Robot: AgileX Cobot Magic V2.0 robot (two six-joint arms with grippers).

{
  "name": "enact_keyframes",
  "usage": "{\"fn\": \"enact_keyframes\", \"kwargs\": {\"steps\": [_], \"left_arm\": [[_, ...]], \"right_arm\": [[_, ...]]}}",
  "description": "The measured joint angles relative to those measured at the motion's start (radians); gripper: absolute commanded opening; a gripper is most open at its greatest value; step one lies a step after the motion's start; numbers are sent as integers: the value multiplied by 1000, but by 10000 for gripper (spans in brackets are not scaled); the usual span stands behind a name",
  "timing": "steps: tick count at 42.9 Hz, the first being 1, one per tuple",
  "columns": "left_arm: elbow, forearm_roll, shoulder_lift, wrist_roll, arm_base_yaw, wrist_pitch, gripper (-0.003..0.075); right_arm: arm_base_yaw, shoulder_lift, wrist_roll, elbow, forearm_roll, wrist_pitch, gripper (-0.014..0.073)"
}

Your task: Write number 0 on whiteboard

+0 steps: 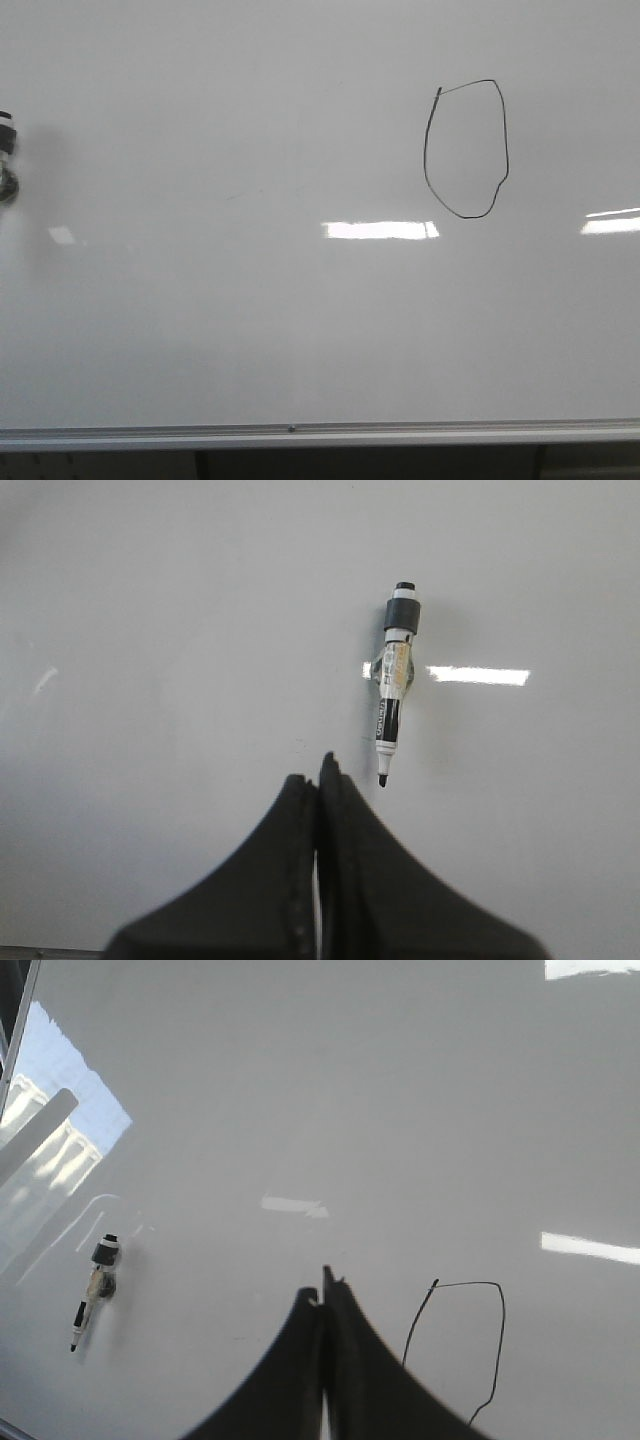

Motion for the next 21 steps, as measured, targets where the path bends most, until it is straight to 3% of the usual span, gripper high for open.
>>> {"fn": "enact_keyframes", "kwargs": {"steps": [16,21], "left_arm": [[0,0,0,0,0,0,-20],[0,0,0,0,0,0,-20]], "right_arm": [[0,0,0,4,-2,-10,-69],[0,-7,5,8,-61,-19,-69]]}}
